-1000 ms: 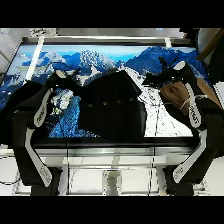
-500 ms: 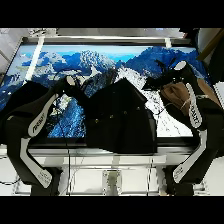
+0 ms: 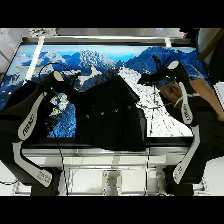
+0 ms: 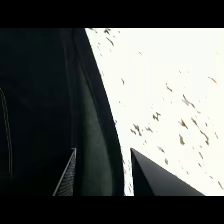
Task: Fold the clothes and pants, and hang the long-sleeved shirts on hangers.
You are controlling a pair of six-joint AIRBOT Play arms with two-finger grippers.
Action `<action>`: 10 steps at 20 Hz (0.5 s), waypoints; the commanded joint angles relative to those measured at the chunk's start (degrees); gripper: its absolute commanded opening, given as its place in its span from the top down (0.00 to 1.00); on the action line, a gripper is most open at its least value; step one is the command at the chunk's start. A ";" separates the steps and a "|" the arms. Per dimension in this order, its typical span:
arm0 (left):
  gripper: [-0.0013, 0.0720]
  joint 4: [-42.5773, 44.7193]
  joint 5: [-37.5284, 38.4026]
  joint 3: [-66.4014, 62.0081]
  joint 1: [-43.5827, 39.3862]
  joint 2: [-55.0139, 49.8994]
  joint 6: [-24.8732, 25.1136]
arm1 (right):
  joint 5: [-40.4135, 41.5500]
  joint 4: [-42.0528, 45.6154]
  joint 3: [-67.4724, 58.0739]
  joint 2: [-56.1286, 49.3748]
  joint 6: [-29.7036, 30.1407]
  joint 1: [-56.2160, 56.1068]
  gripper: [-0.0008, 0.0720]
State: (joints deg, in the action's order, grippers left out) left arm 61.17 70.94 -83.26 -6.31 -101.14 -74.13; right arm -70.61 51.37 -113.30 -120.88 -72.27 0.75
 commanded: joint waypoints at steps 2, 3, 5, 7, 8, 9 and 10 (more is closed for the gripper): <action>0.04 -0.31 -1.20 -0.04 1.03 0.42 -0.48 | 0.28 -0.33 -6.16 -5.97 -1.86 -2.95 0.47; 0.04 -0.31 -1.77 -0.07 1.73 0.63 -0.48 | -0.70 -0.39 -6.05 -6.71 -2.12 -3.08 0.47; 0.04 -0.33 -2.45 -0.09 3.30 0.98 -0.48 | -3.08 -0.48 -6.08 -7.96 -2.21 -3.54 0.47; 0.04 -0.90 -2.27 -0.09 4.59 0.98 -0.66 | -3.28 -0.37 -6.08 -8.57 -2.21 -4.07 0.47; 0.04 -1.60 -2.34 -0.09 4.90 0.98 -0.63 | -2.73 -0.42 -6.08 -8.70 -2.21 -4.48 0.47; 0.04 -2.29 -2.38 -0.09 5.01 0.98 -0.63 | -2.29 -0.39 -6.08 -8.79 -2.21 -4.85 0.47; 0.04 -2.82 -2.43 -0.09 4.98 0.98 -0.61 | -1.97 -0.35 -6.08 -8.87 -2.19 -5.29 0.47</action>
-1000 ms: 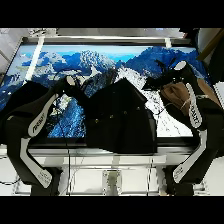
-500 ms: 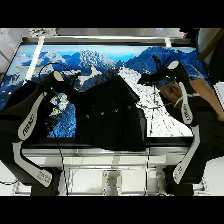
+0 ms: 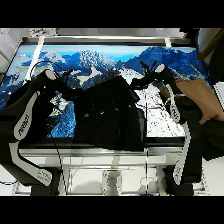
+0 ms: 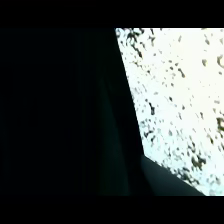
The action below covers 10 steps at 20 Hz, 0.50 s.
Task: Fold the clothes and pants, and hang the long-sleeved shirts on hangers.
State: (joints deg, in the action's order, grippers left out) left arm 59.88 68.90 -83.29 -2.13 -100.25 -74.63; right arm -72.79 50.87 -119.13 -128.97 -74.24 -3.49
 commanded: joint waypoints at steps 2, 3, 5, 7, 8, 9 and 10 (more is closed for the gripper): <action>0.04 -1.57 -0.42 -0.07 0.81 0.07 -0.07 | 1.70 0.46 -0.24 -0.83 -0.22 -1.55 0.47; 0.04 -1.60 -0.42 -0.07 0.81 0.07 -0.07 | 2.97 0.44 -0.24 -0.83 -0.24 -1.53 0.47; 0.04 -1.60 -0.39 -0.07 0.81 0.07 -0.07 | 4.66 0.52 -0.24 -0.81 -0.81 -1.05 0.47; 0.04 -1.60 -0.59 -0.07 0.81 0.07 -0.04 | 4.68 0.46 -0.24 -0.81 -1.33 -0.42 0.47; 0.04 -1.60 -0.63 -0.07 0.81 0.07 -0.04 | 4.59 0.48 -0.24 -0.81 -1.31 -0.42 0.47; 0.04 -1.60 -0.63 -0.07 0.81 0.07 -0.07 | 4.63 0.35 -0.24 -0.79 -1.29 -0.42 0.47; 0.04 -1.62 -0.63 -0.07 0.81 0.07 -0.07 | 4.68 0.20 -0.24 -0.79 -1.16 -0.48 0.47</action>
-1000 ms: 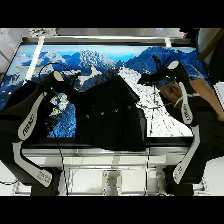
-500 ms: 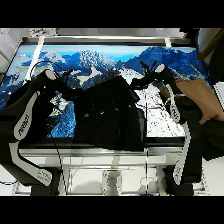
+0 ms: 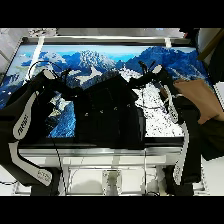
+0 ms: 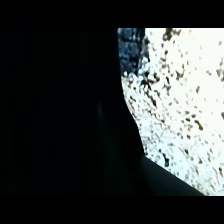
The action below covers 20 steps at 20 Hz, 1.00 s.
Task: Fold the clothes and pants, and hang the long-sleeved shirts on hangers.
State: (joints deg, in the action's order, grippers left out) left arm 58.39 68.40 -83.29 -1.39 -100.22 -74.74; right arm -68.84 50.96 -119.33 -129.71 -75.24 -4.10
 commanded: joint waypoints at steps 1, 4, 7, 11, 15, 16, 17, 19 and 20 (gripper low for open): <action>0.04 -0.13 -0.13 -0.07 0.07 0.04 0.04 | 0.72 -0.09 -0.04 -0.04 -0.04 0.00 0.52; 0.26 -0.13 -0.57 -0.07 0.04 0.04 0.04 | -0.72 -1.40 -0.04 -0.04 1.44 0.02 0.68; 0.51 -0.22 -2.86 -0.04 0.04 0.04 0.00 | -2.27 -1.38 -0.04 -0.04 1.42 -0.13 0.67; 0.50 -1.40 -4.42 -0.07 0.07 0.02 0.13 | -1.73 -2.19 -0.24 0.46 1.46 -0.09 0.56; 0.50 -1.46 -4.37 -0.07 0.76 0.04 0.17 | 3.98 -2.29 -0.22 3.76 1.38 2.82 0.48; 0.50 -1.46 -4.37 -0.04 0.76 0.04 0.17 | 4.42 -2.27 -0.20 3.78 0.59 3.34 0.48; 0.50 -1.49 -4.37 -0.04 0.63 0.04 0.17 | 4.33 -2.03 -0.02 3.43 -0.55 3.69 0.48; 0.50 -1.81 -4.37 -0.04 0.33 0.02 0.17 | 3.30 -2.23 0.33 2.08 -1.20 3.69 0.48; 0.50 -1.90 -4.37 -0.04 0.31 0.02 0.17 | 3.04 -2.86 0.31 1.33 -1.20 3.41 0.48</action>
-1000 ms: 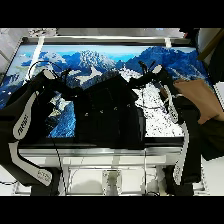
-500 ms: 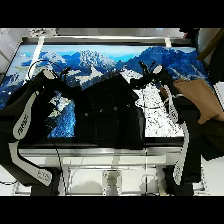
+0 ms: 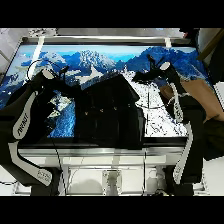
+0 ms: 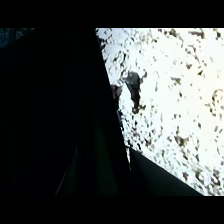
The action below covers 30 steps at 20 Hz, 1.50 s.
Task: Fold the clothes and pants, and hang the long-sleeved shirts on hangers.
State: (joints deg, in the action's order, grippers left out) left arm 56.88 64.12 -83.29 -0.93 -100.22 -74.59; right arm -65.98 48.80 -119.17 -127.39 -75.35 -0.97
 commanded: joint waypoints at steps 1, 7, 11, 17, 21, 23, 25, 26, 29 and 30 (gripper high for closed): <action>0.50 -0.37 -0.09 -0.04 -0.15 0.02 0.02 | 0.20 -1.33 0.15 -1.57 -1.09 0.07 0.48; 0.50 -0.57 -0.09 -0.04 -0.15 0.02 0.02 | 1.38 -2.69 0.15 -3.74 -1.09 -1.92 0.48; 0.50 -1.07 -0.09 -0.04 -0.17 0.02 0.02 | 1.01 -4.52 0.13 -4.07 -0.24 -3.17 0.48; 0.52 -1.64 -0.11 -0.04 -0.15 0.02 0.04 | 4.13 -8.44 0.04 -4.02 1.46 -3.69 0.82; 0.95 -1.64 -1.62 -0.07 -0.15 0.02 0.11 | 10.97 -14.16 0.04 -3.58 1.62 -3.54 0.97; 0.95 -2.47 -5.16 -0.15 -0.13 0.26 0.07 | 12.98 -14.45 0.04 -1.53 2.60 -2.86 0.97; 0.95 -4.79 -8.28 -1.33 0.87 1.16 0.09 | 11.43 -13.77 0.04 2.34 7.21 -1.44 0.97; 0.95 -5.11 -8.92 -2.21 1.31 1.97 0.09 | 10.03 -12.79 0.04 4.55 8.87 -0.66 0.97; 0.95 -5.07 -9.03 -3.15 1.99 6.93 1.33 | 3.19 -4.50 0.04 11.85 10.19 1.20 0.97; 0.95 -5.07 -9.01 -3.15 1.99 8.98 1.62 | -0.44 -0.90 0.04 14.10 10.19 1.18 0.97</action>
State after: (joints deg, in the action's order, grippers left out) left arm 52.31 56.51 -85.76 0.58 -95.29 -73.89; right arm -59.53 39.97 -119.09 -119.07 -67.20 -0.93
